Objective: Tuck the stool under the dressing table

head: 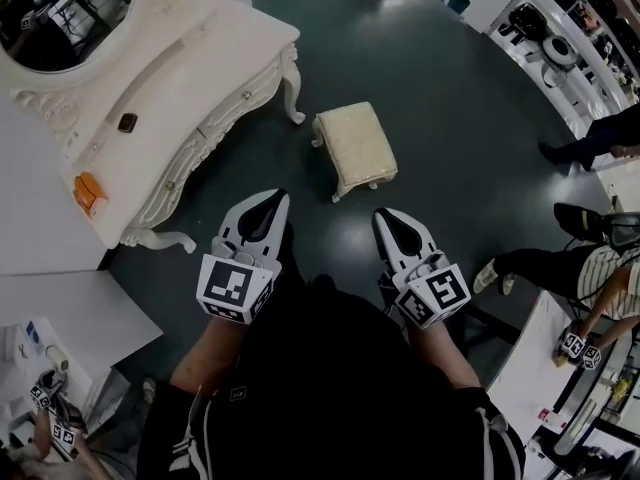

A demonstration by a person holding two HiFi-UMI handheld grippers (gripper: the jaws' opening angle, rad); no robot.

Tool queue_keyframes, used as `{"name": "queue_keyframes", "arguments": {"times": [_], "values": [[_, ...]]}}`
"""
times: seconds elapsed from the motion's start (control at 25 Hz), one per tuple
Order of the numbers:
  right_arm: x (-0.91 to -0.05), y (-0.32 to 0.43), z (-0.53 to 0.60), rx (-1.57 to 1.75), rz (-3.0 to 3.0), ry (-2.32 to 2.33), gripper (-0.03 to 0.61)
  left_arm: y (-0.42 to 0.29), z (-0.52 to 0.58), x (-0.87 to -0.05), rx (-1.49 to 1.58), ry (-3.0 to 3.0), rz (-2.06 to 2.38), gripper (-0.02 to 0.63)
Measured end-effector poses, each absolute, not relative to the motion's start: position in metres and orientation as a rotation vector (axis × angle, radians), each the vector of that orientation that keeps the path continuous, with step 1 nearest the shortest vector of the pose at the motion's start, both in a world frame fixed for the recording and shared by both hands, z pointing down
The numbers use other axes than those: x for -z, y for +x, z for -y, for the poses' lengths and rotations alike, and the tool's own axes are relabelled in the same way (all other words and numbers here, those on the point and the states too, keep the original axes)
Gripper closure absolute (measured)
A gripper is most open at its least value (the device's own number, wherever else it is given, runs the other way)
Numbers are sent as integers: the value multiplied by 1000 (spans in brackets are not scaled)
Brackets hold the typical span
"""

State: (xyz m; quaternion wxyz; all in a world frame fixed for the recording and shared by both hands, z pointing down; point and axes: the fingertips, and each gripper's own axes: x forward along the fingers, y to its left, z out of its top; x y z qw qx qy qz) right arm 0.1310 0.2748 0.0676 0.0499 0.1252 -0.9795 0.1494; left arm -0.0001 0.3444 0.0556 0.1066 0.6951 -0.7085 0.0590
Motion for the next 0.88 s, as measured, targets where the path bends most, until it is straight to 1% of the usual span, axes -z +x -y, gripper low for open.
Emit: {"name": "queue_keyframes", "arguments": {"times": [0.28, 0.48, 0.68, 0.88], "values": [[-73, 76, -229, -506, 2953, 559, 558, -67, -284, -61, -218, 2146, 1956, 609], [-77, 47, -201, -519, 2934, 695, 557, -98, -243, -66, -230, 2232, 1852, 609], [-84, 35, -180, -540, 2896, 852, 557, -112, -207, -73, -259, 2327, 1722, 607], [-94, 42, -152, -591, 2845, 951, 557, -108, -165, -87, -270, 2355, 1615, 609]]}}
